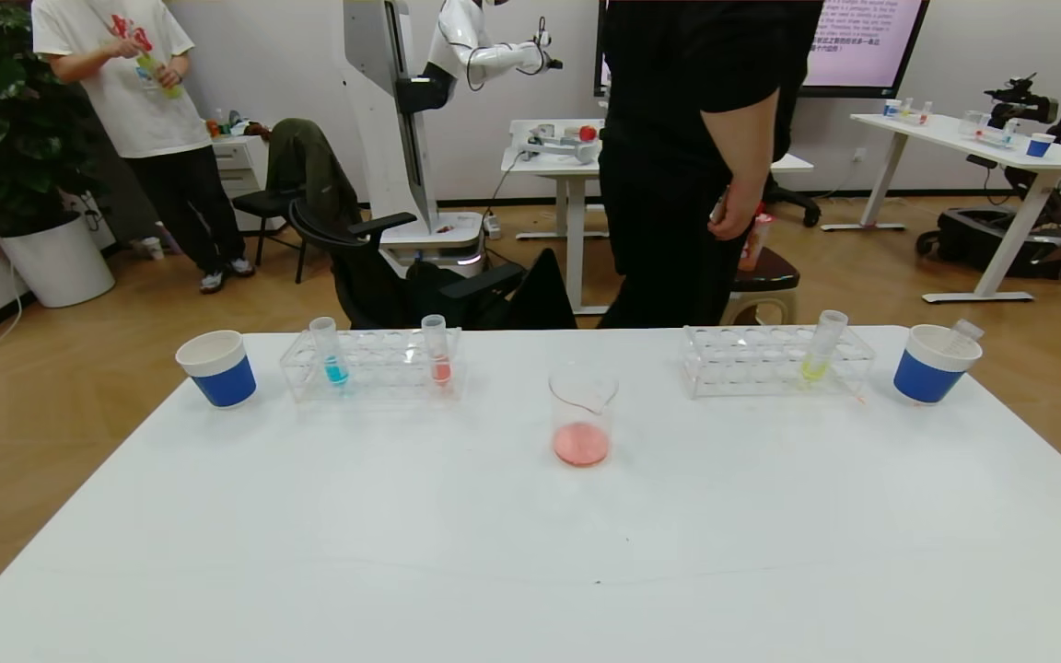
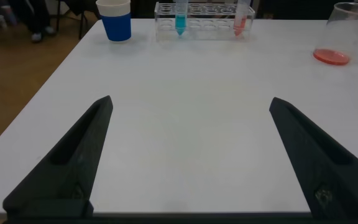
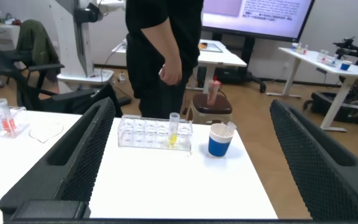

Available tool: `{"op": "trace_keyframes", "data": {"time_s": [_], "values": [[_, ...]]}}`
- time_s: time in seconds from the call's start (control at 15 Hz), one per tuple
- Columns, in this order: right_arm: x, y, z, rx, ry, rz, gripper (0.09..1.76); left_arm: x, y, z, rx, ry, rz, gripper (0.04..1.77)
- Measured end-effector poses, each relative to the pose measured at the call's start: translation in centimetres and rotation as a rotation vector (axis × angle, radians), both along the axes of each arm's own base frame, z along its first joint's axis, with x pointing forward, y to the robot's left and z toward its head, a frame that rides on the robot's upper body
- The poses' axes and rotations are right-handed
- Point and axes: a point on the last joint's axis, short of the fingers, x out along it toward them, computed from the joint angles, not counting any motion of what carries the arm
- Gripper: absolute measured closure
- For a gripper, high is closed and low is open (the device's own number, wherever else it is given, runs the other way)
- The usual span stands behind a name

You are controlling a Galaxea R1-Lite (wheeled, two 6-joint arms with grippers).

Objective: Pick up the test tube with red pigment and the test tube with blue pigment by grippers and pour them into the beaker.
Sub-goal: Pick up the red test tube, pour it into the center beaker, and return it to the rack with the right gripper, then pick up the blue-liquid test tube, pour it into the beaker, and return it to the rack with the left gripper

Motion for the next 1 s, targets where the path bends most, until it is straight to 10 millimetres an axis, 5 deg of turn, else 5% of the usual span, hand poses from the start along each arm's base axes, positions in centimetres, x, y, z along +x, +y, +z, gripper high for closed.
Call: {"op": "trace_keyframes", "data": {"time_s": [0.4, 1.0], "values": [[-4.4, 0.0, -6.6, -0.017, -0.054, -0.004, 0.11, 0.0, 0.0, 0.0, 0.000, 0.000, 0.000, 0.05], [0.9, 0.1, -17.5, -0.041, 0.156, 0.029, 0.11, 0.0, 0.0, 0.0, 0.000, 0.000, 0.000, 0.05]]}}
